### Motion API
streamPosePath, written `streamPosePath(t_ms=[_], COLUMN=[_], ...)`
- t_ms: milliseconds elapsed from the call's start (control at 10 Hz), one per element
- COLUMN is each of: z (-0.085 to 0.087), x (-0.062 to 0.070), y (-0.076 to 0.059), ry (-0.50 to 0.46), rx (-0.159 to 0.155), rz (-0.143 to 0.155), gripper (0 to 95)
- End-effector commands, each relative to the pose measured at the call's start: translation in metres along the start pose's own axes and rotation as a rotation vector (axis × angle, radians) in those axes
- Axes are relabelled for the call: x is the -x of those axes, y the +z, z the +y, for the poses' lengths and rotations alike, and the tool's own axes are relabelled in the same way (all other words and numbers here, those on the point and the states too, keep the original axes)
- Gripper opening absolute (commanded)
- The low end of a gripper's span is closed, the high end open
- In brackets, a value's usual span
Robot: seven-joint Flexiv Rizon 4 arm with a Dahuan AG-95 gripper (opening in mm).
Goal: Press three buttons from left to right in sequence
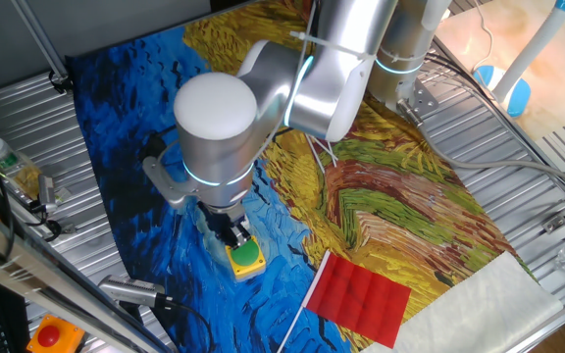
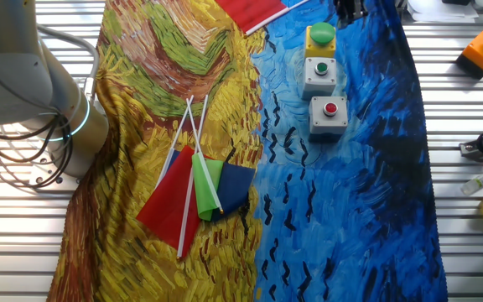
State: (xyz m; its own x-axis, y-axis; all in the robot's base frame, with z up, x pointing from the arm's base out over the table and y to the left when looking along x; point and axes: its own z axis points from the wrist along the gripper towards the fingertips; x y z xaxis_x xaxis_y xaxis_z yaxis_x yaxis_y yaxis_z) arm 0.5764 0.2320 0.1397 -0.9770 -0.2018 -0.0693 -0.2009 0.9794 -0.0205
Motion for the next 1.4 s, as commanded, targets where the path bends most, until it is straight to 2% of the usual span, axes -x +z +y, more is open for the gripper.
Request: streamPosePath(t_ms=[100,900,1400], z=[-0.0002,-0.0002,-0.0002], x=[0.0007,0.0007,0.0007], y=[0.0011,0.0011,0.0011], ry=[0.003,0.041,0.061], rx=[0.000,-0.003,0.005], rz=[0.002,-0.007,-0.015], gripper=[0.0,0.0,0.0])
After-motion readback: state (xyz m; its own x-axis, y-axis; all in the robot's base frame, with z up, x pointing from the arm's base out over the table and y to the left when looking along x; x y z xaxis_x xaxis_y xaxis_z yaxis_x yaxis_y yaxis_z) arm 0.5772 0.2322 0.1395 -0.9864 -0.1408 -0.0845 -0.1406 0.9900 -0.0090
